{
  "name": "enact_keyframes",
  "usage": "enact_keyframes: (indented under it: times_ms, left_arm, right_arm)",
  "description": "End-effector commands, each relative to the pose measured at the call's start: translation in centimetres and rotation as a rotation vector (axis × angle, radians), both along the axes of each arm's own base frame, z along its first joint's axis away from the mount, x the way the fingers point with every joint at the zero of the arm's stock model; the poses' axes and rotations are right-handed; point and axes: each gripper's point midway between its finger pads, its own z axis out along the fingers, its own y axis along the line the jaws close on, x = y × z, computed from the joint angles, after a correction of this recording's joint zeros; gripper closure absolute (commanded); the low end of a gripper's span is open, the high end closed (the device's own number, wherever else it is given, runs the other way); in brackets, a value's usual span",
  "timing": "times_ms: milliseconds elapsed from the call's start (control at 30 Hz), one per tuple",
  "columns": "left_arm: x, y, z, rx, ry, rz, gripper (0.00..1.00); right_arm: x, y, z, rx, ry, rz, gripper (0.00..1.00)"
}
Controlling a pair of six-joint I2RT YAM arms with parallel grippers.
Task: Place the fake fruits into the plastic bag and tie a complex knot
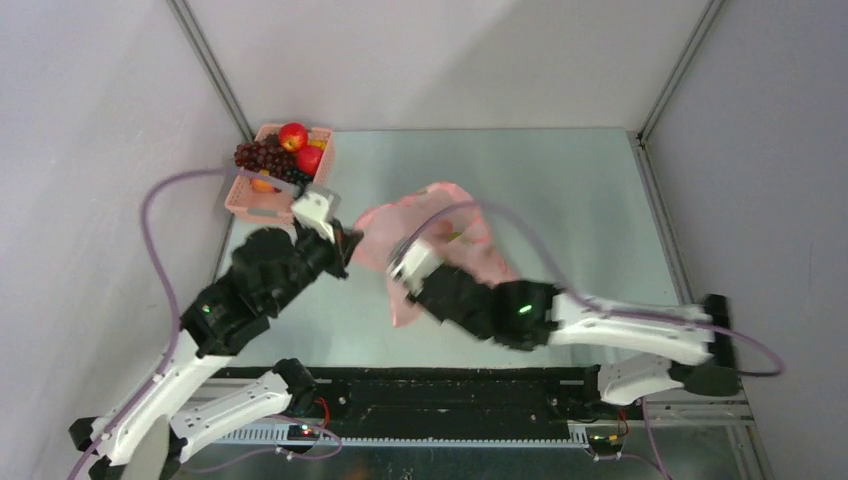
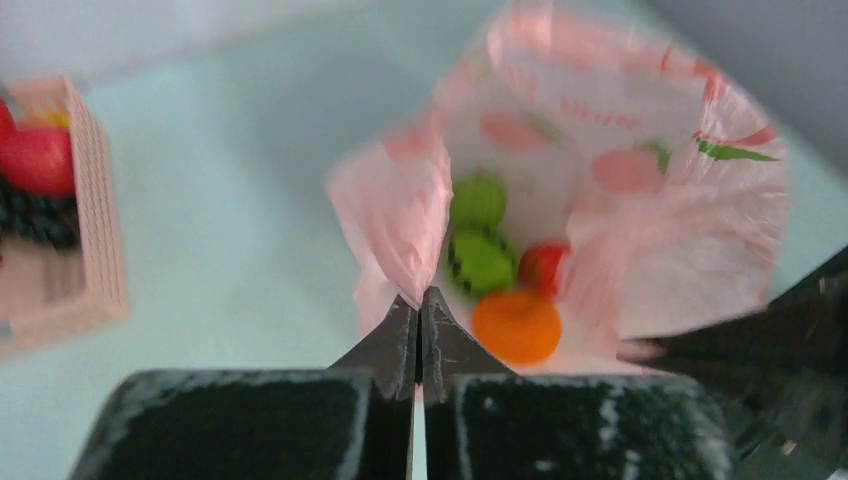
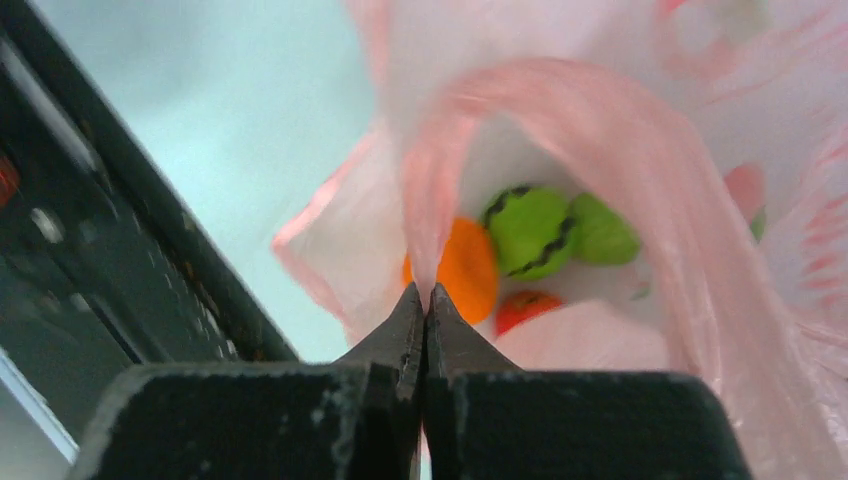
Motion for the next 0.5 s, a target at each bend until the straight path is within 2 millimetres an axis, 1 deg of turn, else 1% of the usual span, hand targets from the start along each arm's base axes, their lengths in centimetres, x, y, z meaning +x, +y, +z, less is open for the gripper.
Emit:
enact_keyframes:
  times_ms: [0, 33, 67, 100, 133, 167, 200, 233, 267, 300, 333, 367, 400, 433, 467]
  left_arm:
    - [0.3, -0.9, 11.4, -0.184, -0.132, -0.031, 1.0]
    - [0.5, -1.4, 13.6, -0.214, -0.14, -0.041, 1.0]
    - [0.5, -1.7, 14.6, -0.23, -0.141, -0.058, 1.0]
    - [1.2, -2.2, 15.9, -0.247, -0.136, -0.061, 1.0]
    - [1.6, -2.6, 16.2, -0.261, -0.121, -0.058, 1.0]
    - [1.6, -2.3, 17.5, -0.287, -0.133, -0.06, 1.0]
    - [2.1, -2.6, 17.6, -0.304, -0.114, -0.057, 1.0]
    - [2.2, -2.7, 18.2, -0.325, -0.112, -0.071, 1.0]
    - [2.4, -2.9, 18.0, -0.347, -0.089, -0.072, 1.0]
    - [2.7, -3.0, 18.0, -0.362, -0.081, -0.078, 1.0]
    - [2.9, -3.1, 17.6, -0.381, -0.062, -0.078, 1.0]
    - [3.2, -3.1, 17.2, -0.386, -0.05, -0.079, 1.0]
    - [3.4, -3.2, 16.3, -0.393, -0.033, -0.074, 1.0]
    - [3.6, -3.1, 15.8, -0.394, -0.024, -0.073, 1.0]
    - [3.8, -3.1, 14.8, -0.395, -0.007, -0.069, 1.0]
  right_arm:
    - [3.5, -5.0, 17.5, 0.482, -0.079, -0.095, 1.0]
    - [4.7, -7.2, 19.9, 0.555, -0.105, -0.132, 1.0]
    - [4.9, -7.9, 21.9, 0.613, -0.114, -0.124, 1.0]
    - [6.0, -10.0, 23.4, 0.658, -0.14, -0.17, 1.0]
    - [6.6, -11.6, 25.2, 0.705, -0.166, -0.196, 1.0]
    - [6.8, -12.3, 26.0, 0.727, -0.176, -0.206, 1.0]
    - [7.3, -13.6, 27.0, 0.757, -0.197, -0.228, 1.0]
    - [7.5, -14.0, 27.2, 0.773, -0.197, -0.239, 1.0]
    - [7.9, -14.8, 27.5, 0.787, -0.206, -0.255, 1.0]
    - [8.0, -15.0, 27.4, 0.8, -0.198, -0.262, 1.0]
    - [8.3, -15.3, 27.0, 0.803, -0.194, -0.271, 1.0]
    - [8.4, -14.9, 26.2, 0.803, -0.17, -0.266, 1.0]
    - [8.7, -15.1, 25.7, 0.809, -0.158, -0.281, 1.0]
    - [8.8, -14.8, 24.5, 0.795, -0.138, -0.276, 1.0]
    - [9.0, -14.8, 23.9, 0.794, -0.121, -0.285, 1.0]
